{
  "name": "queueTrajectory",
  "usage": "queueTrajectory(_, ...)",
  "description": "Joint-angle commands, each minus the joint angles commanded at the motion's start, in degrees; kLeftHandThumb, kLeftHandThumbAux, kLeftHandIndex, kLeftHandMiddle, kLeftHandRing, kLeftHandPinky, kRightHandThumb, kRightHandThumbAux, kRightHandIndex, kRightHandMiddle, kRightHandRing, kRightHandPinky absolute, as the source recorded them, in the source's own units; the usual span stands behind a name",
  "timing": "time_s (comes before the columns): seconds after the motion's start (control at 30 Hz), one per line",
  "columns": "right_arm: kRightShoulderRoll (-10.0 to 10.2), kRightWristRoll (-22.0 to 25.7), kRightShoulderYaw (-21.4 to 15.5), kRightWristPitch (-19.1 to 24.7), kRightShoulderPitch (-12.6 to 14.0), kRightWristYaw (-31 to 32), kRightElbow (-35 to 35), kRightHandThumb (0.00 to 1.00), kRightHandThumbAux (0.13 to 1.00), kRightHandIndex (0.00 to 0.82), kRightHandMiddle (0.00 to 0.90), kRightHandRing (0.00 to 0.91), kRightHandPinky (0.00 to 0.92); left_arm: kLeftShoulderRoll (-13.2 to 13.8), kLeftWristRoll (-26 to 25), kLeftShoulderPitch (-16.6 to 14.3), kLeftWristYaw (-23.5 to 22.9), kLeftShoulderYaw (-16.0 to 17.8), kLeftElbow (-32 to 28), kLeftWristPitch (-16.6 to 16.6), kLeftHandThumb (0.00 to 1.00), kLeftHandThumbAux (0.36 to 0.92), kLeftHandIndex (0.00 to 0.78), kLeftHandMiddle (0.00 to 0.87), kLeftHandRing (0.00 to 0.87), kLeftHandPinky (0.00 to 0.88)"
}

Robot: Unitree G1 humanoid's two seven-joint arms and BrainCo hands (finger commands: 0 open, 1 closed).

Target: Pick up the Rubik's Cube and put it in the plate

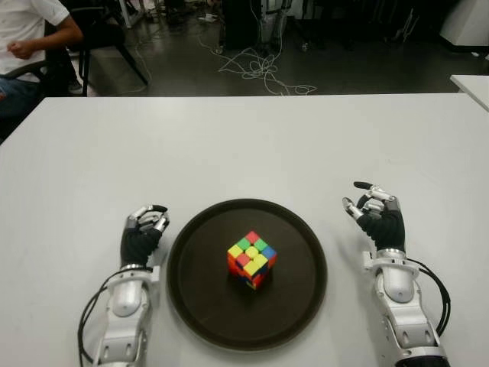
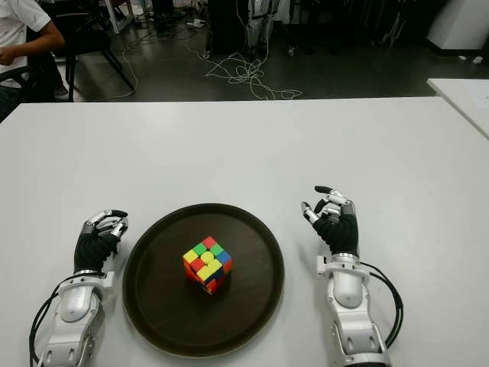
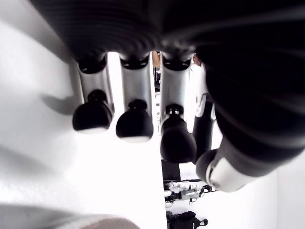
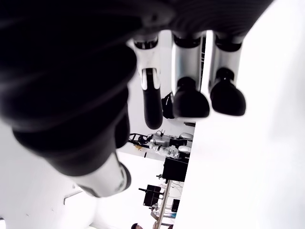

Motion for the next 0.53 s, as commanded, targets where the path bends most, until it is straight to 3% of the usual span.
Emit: queueTrajectory(0.53, -0.4, -2.6, 0.6, 2.2, -0.3, -1.0, -0.9, 0.360, 0.852, 0.737, 0.825, 0.829, 0.814, 0.8, 0.5, 0.1, -0.6, -0.6, -0.6, 0.9, 0.712, 0.705, 0.443, 0.812, 0.826, 0.803)
